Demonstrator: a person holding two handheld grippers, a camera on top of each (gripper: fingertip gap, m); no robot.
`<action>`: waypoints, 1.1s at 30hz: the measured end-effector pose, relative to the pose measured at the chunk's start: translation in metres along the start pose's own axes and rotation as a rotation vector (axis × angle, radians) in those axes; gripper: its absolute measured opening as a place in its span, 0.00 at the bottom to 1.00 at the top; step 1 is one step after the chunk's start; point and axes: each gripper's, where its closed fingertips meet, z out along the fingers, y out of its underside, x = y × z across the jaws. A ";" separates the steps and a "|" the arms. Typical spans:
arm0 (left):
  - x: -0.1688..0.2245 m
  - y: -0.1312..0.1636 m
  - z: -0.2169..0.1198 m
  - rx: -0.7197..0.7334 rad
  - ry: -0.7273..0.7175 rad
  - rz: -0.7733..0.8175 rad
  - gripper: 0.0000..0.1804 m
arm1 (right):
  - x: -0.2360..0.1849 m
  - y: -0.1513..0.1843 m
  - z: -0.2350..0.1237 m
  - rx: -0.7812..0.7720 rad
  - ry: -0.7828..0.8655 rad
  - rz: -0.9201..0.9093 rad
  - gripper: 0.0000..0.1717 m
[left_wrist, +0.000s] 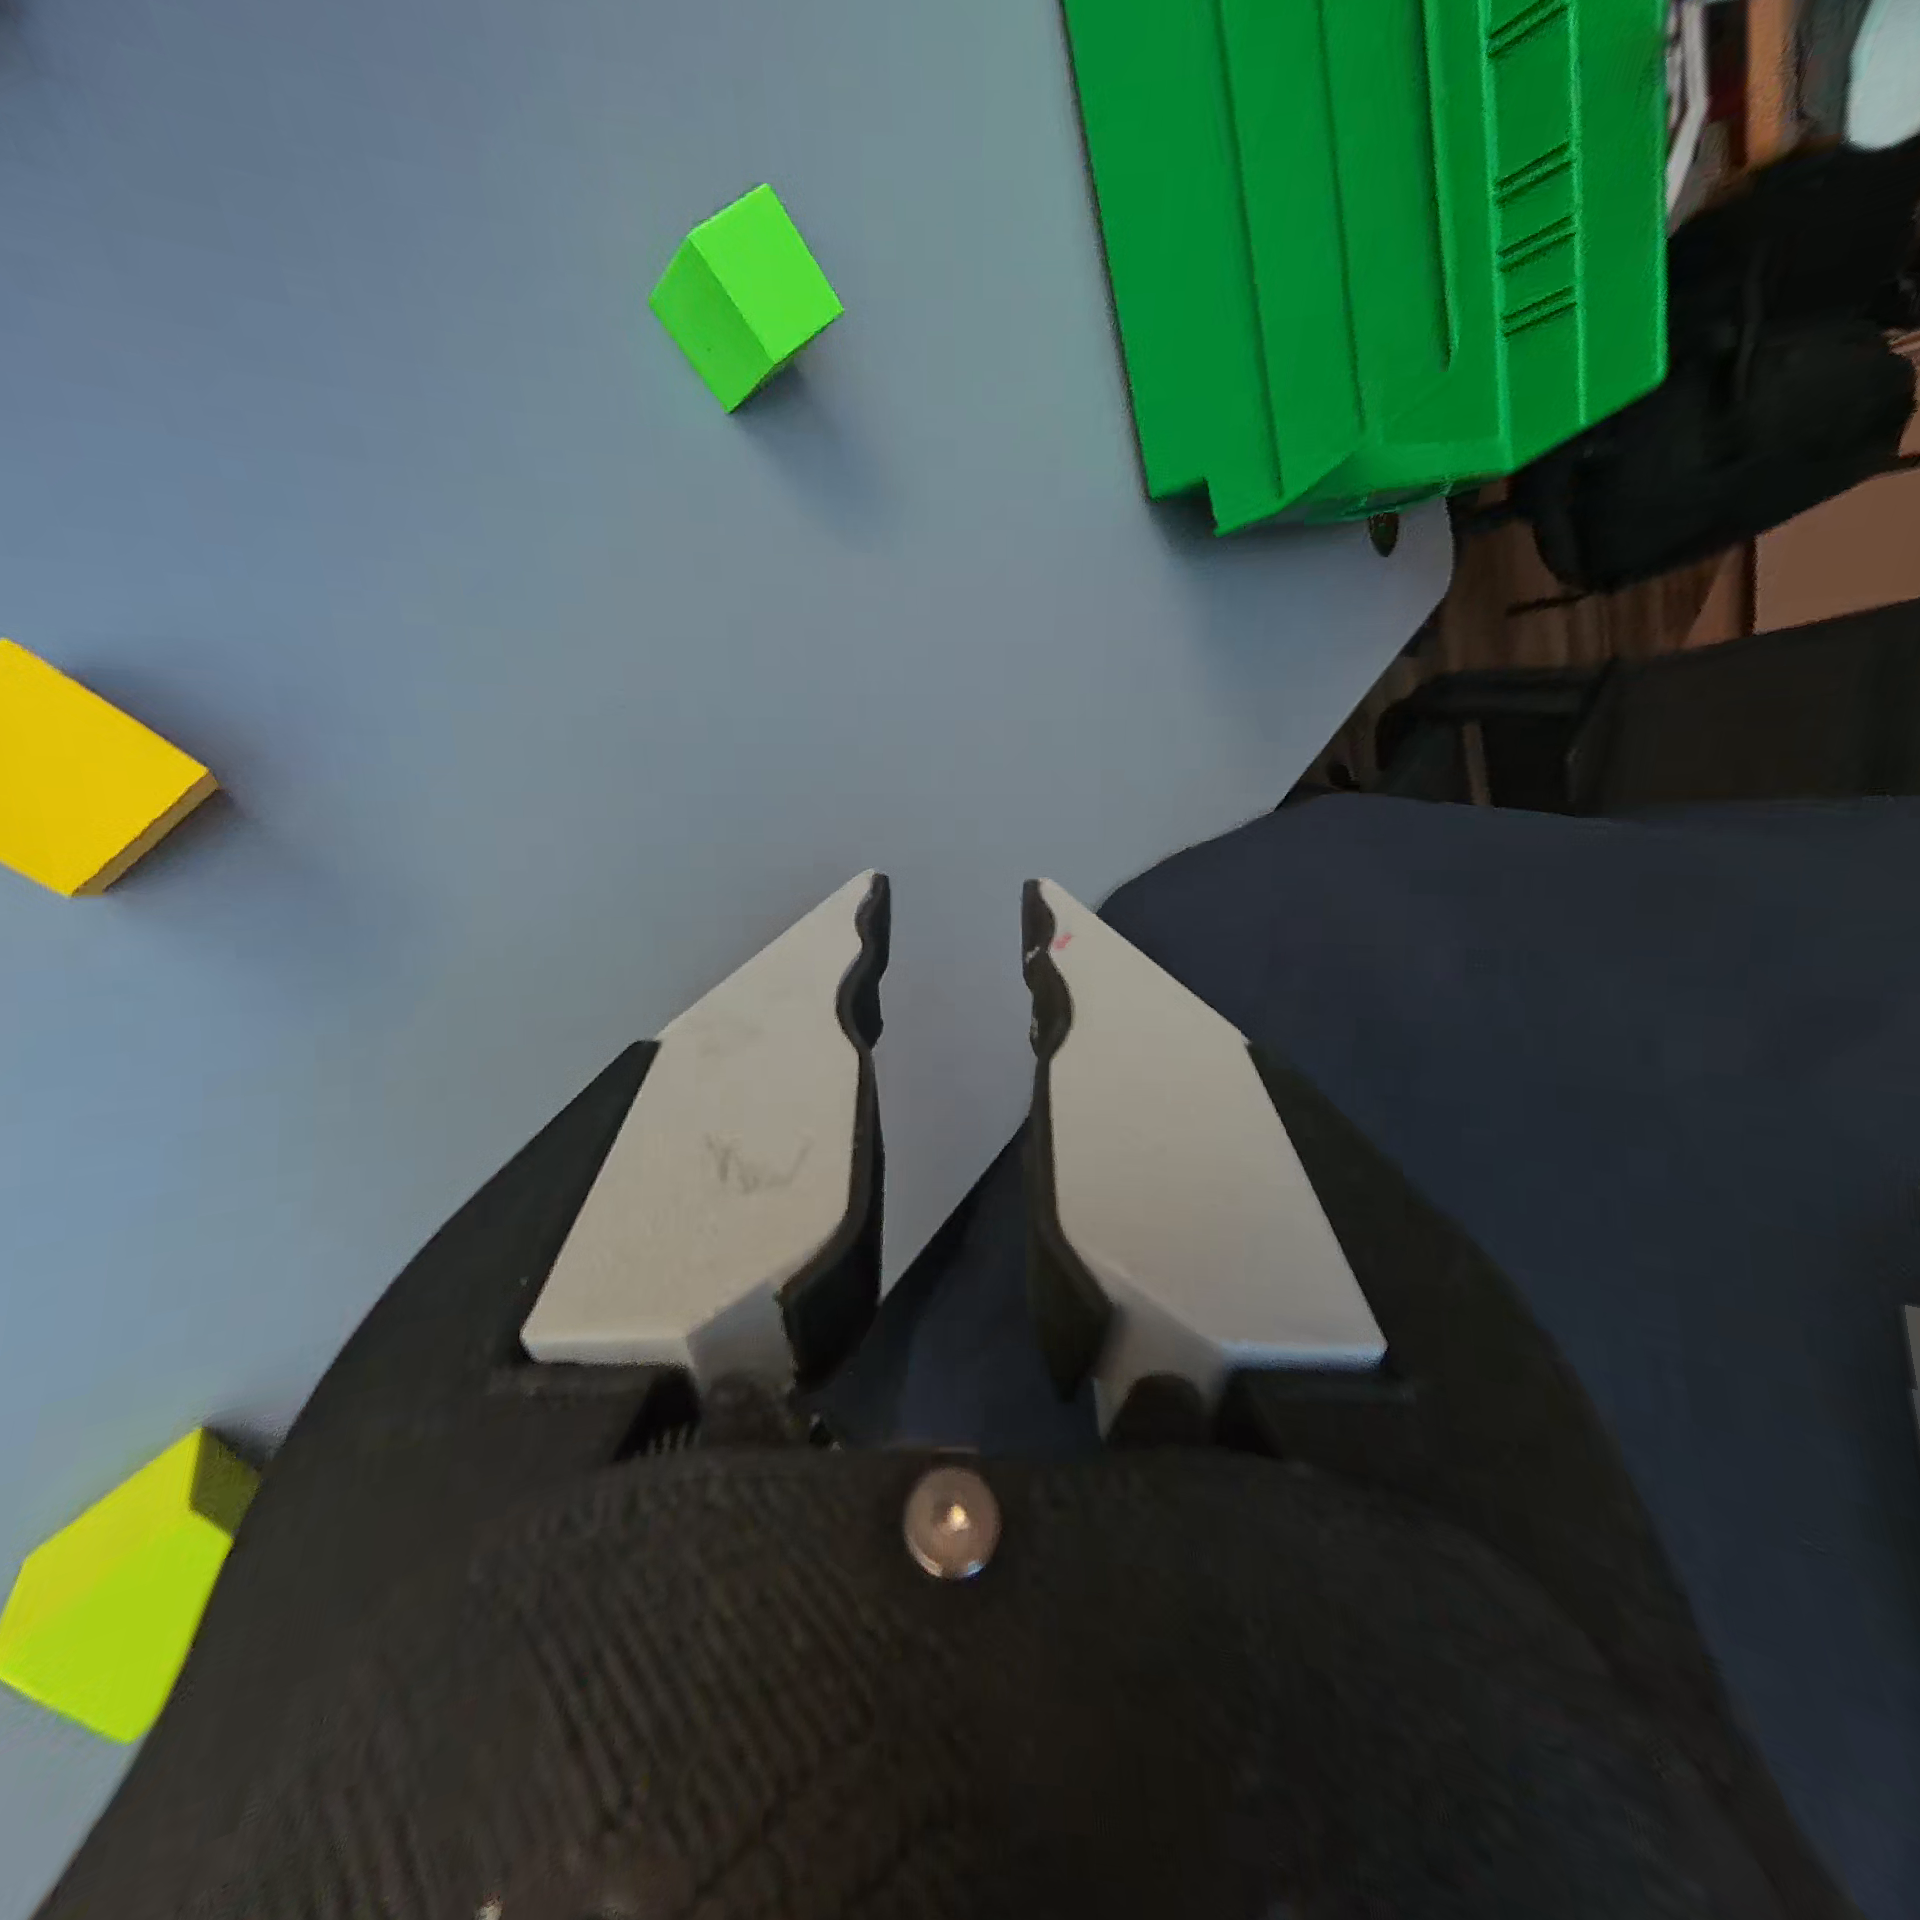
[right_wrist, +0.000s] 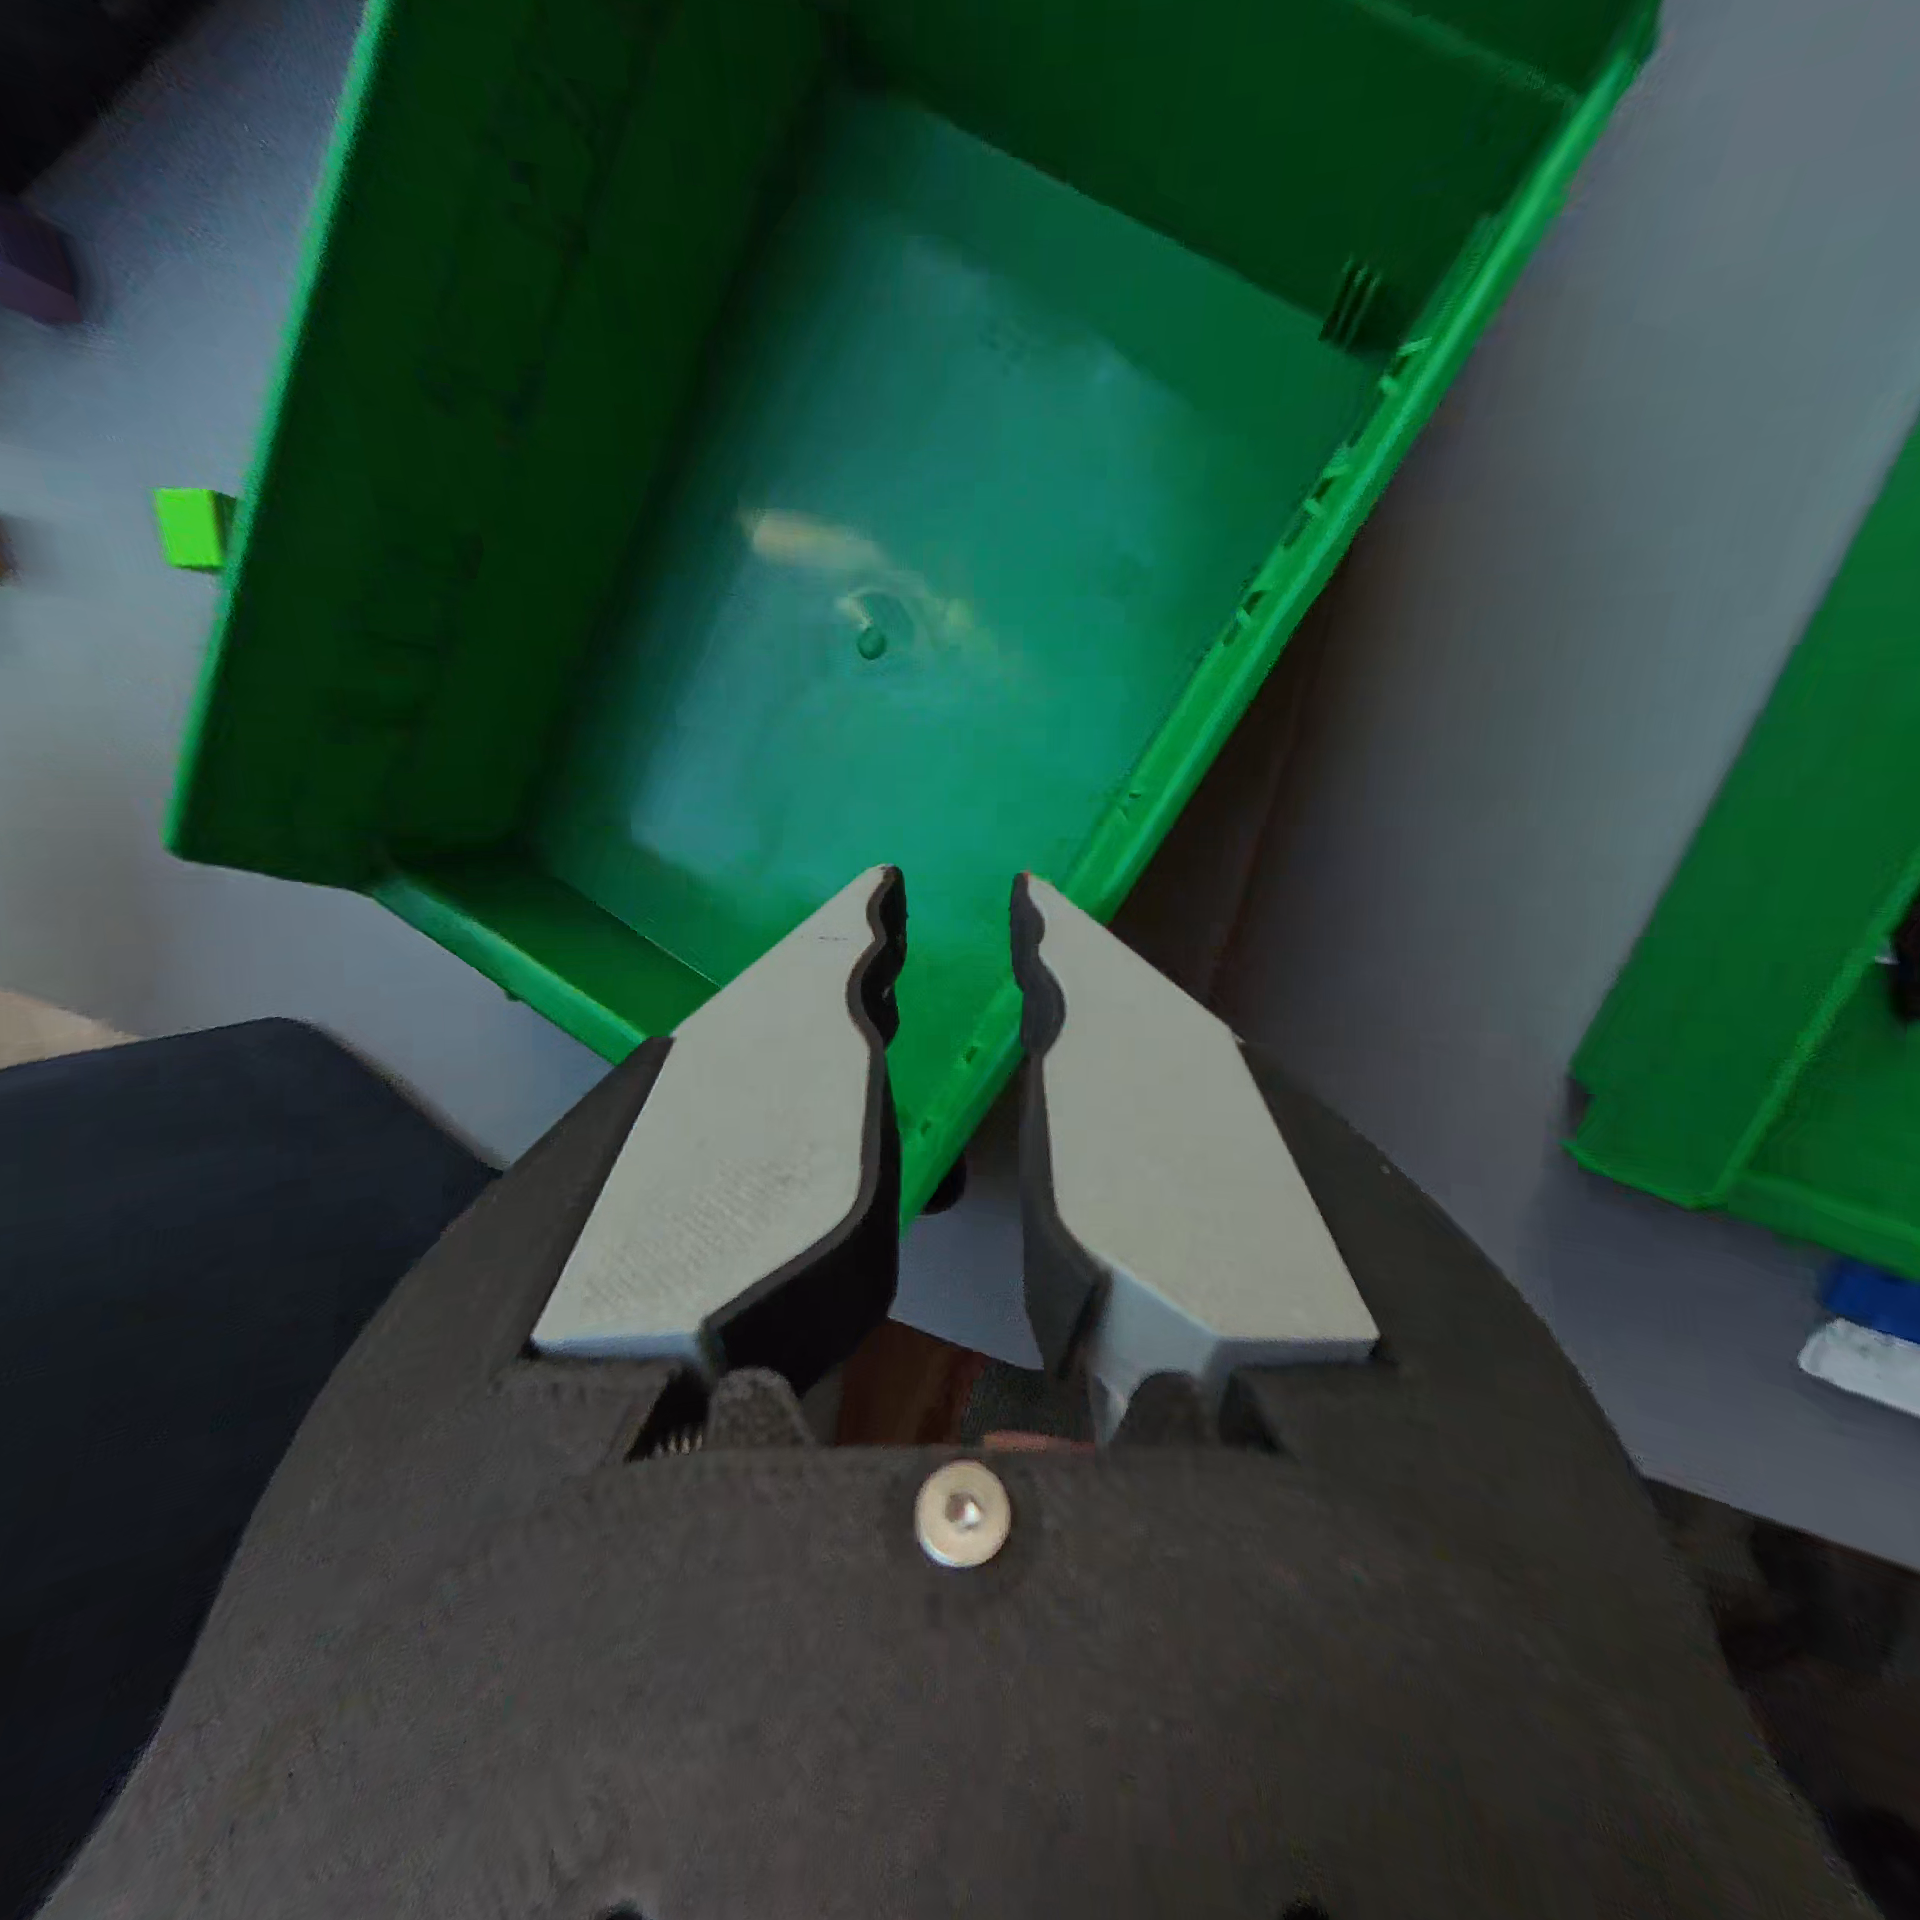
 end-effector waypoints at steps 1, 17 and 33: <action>0.003 0.001 -0.001 0.003 -0.015 -0.016 0.13 | 0.002 0.001 0.006 -0.054 -0.035 -0.001 0.11; 0.033 0.084 -0.002 0.074 -0.060 -0.310 0.12 | -0.033 -0.048 0.024 0.114 -0.085 -0.259 0.04; -0.071 0.115 -0.084 0.025 0.046 -0.051 0.11 | -0.282 -0.036 0.041 0.177 -0.066 -0.387 0.02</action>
